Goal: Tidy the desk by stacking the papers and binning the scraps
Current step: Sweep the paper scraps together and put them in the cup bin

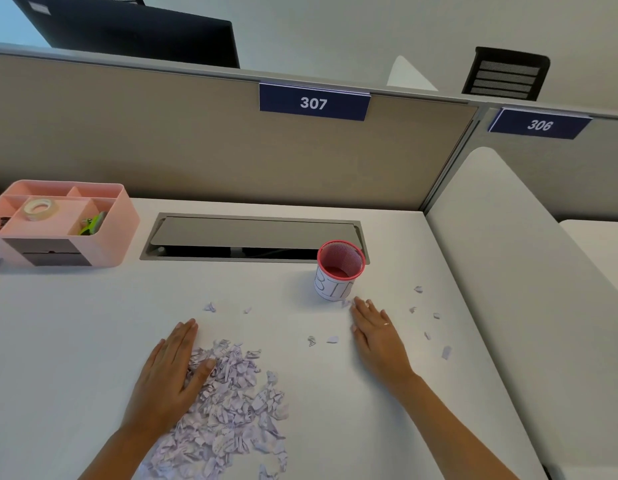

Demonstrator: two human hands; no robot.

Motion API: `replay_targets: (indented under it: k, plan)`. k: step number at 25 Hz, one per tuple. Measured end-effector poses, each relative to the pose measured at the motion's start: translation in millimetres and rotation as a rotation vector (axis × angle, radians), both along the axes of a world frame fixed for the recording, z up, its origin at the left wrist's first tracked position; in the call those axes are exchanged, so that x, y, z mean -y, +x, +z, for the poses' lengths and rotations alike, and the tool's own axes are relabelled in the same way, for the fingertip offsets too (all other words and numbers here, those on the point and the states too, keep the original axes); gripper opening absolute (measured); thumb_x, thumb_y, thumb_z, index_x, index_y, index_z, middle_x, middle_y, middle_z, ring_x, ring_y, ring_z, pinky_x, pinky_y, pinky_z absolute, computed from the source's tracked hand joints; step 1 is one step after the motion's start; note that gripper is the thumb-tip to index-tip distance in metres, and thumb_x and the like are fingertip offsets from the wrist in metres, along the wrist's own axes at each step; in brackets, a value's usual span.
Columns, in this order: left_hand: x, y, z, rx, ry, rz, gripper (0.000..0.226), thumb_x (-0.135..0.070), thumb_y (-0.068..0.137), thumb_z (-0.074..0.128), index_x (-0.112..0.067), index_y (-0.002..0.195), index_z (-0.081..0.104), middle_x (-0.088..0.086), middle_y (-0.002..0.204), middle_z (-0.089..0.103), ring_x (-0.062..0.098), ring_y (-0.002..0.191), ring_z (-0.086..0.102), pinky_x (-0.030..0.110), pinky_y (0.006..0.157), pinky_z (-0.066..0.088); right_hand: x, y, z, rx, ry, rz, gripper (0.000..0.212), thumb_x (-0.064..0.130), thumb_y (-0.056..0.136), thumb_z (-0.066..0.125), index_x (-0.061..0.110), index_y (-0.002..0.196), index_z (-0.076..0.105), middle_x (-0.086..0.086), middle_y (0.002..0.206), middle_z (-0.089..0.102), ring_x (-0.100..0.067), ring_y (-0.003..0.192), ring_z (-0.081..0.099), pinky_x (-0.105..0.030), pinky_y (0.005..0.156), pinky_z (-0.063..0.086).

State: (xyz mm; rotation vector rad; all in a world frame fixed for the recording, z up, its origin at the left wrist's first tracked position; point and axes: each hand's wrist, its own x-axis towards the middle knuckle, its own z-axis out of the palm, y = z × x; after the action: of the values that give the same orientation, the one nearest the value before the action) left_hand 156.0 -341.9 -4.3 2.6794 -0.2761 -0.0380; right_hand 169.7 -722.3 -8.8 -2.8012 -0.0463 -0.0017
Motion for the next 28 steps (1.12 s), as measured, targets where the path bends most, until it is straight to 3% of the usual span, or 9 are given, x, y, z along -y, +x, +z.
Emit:
replay_targets:
  k: [4,7,11,13,16,20,23,26,28]
  plan:
    - [0,0,-1,0.001,0.013,-0.003,0.090,-0.073,0.084,0.011,-0.015,0.152,0.017,-0.003,0.158,0.016,0.008,0.144,0.011,0.033,0.119,0.009,-21,-46,5,0.137,0.076,0.171,0.039,0.020,0.093,0.049,0.016,0.131,0.058,0.000,0.145,0.047,-0.026,0.137,0.039,-0.043,0.112,0.029]
    - [0,0,-1,-0.006,0.011,-0.002,0.089,-0.072,0.084,0.013,-0.015,0.152,0.018,-0.004,0.158,0.016,0.007,0.144,0.011,0.033,0.119,0.008,7,-32,17,0.254,0.001,0.032,0.041,0.029,0.092,0.045,0.014,0.126,0.062,-0.007,0.141,0.052,-0.034,0.135,0.042,-0.048,0.107,0.034]
    - [0,0,0,-0.007,0.001,-0.002,0.088,-0.071,0.084,0.014,-0.014,0.152,0.018,-0.007,0.157,0.014,0.007,0.144,0.011,0.033,0.119,0.008,76,9,29,-0.053,-0.084,-0.384,0.060,0.048,0.097,0.039,0.022,0.149,0.027,0.002,0.160,0.016,-0.024,0.149,0.007,-0.048,0.117,0.009]
    - [-1,0,-1,-0.010,-0.004,0.001,0.089,-0.073,0.084,0.013,-0.015,0.152,0.017,-0.009,0.156,0.012,0.006,0.144,0.010,0.032,0.119,0.007,101,17,25,-0.206,-0.118,-0.346,0.066,0.056,0.096,0.030,0.028,0.152,0.010,0.007,0.162,0.000,-0.021,0.149,-0.003,-0.050,0.118,0.002]
    - [-1,0,-4,-0.009,-0.006,0.003,0.087,-0.072,0.085,0.014,-0.017,0.152,0.017,-0.010,0.156,0.013,0.006,0.145,0.011,0.032,0.119,0.008,109,9,19,-0.245,-0.082,-0.201,0.066,0.063,0.093,0.025,0.036,0.151,0.009,0.013,0.160,-0.004,-0.015,0.149,-0.005,-0.050,0.118,-0.002]
    - [-1,1,-4,0.007,0.006,-0.003,0.084,-0.068,0.087,0.018,-0.014,0.151,0.020,-0.008,0.156,0.016,0.006,0.144,0.014,0.033,0.119,0.010,86,-13,12,-0.107,-0.077,-0.115,0.078,0.068,0.087,0.023,0.026,0.152,0.016,0.011,0.160,0.002,-0.009,0.148,-0.001,-0.040,0.120,0.000]
    - [-3,1,-4,0.012,0.008,-0.009,0.083,-0.068,0.087,0.017,-0.014,0.152,0.019,-0.008,0.156,0.016,0.006,0.144,0.014,0.034,0.119,0.010,46,-22,8,-0.029,-0.089,0.025,0.074,0.062,0.092,0.036,0.019,0.150,0.023,0.007,0.159,0.006,-0.011,0.148,0.004,-0.036,0.119,0.002]
    - [-3,1,-5,0.009,0.012,-0.007,0.084,-0.069,0.088,0.016,-0.015,0.152,0.019,-0.006,0.157,0.017,0.006,0.144,0.013,0.034,0.119,0.010,8,-29,7,0.080,0.020,0.112,0.064,0.061,0.090,0.042,0.018,0.138,0.046,0.003,0.151,0.037,-0.015,0.142,0.030,-0.041,0.117,0.024]
    - [-4,1,-6,0.003,0.016,-0.007,0.084,-0.068,0.088,0.016,-0.015,0.152,0.018,-0.005,0.157,0.017,0.006,0.144,0.014,0.034,0.119,0.010,-11,-28,6,0.146,0.107,0.062,0.060,0.062,0.090,0.042,0.019,0.131,0.052,0.001,0.138,0.049,-0.016,0.128,0.045,-0.036,0.108,0.035]
